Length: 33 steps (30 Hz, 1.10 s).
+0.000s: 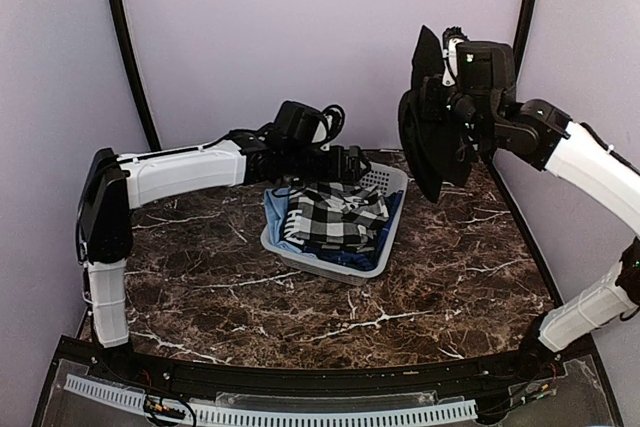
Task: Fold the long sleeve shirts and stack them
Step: Pick up the square-folded shirt from the bin, then move the bin to the corner of the board.
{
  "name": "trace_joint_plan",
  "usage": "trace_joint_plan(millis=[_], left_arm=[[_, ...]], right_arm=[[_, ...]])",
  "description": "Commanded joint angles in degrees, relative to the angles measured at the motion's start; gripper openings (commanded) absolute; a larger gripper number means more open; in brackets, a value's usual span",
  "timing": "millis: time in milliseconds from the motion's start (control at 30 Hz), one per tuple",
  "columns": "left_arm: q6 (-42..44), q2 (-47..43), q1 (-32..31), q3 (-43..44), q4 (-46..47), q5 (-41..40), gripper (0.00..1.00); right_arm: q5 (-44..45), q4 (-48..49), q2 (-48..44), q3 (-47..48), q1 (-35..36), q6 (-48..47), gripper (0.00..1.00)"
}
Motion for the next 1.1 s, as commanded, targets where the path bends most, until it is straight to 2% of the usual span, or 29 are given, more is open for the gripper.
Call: trace_joint_plan(millis=[0,133,233,433,500,567,700,867,967,1067], left_arm=[[-3.2,8.4,-1.3,10.7,-2.8,-2.8,0.99],[-7.7,17.5,-1.3,17.8,-5.6,-8.3,0.99],[-10.8,21.1,-0.6,19.7,-7.1,-10.7,0.99],[-17.3,20.4,2.7,12.5,-9.5,-13.7,0.99],[-18.2,17.0,4.1,4.5,-7.4,-13.6,0.99],[-19.4,11.8,6.3,-9.4,-1.2,-12.7,0.99],[-20.2,1.3,9.2,-26.7,2.7,-12.7,0.99],[-19.9,-14.8,13.9,-44.1,2.6,-14.4,0.99],[-19.1,-25.5,20.4,-54.6,0.4,-14.4,0.99],[-17.2,-33.7,27.5,-60.1,-2.2,-13.8,0.99]], right_arm=[[3.9,2.1,-3.5,-1.7,-0.3,-1.4,0.0],[2.4,1.3,-3.6,-3.5,-0.3,-0.1,0.0],[1.2,1.2,-3.5,-4.9,-0.3,1.0,0.0],[-0.7,1.2,-3.2,-7.1,-0.4,1.9,0.0],[-1.1,1.3,-3.0,-8.1,-0.3,2.0,0.0],[-1.4,1.6,-2.7,-8.9,-0.4,2.0,0.0],[-2.2,2.2,-1.6,-10.4,-0.4,2.1,0.0],[-3.8,4.0,-0.4,-12.2,-0.5,2.6,0.0],[-5.1,4.9,0.6,-12.9,-0.5,2.7,0.0],[-5.7,5.2,1.6,-12.9,-0.6,2.7,0.0]])
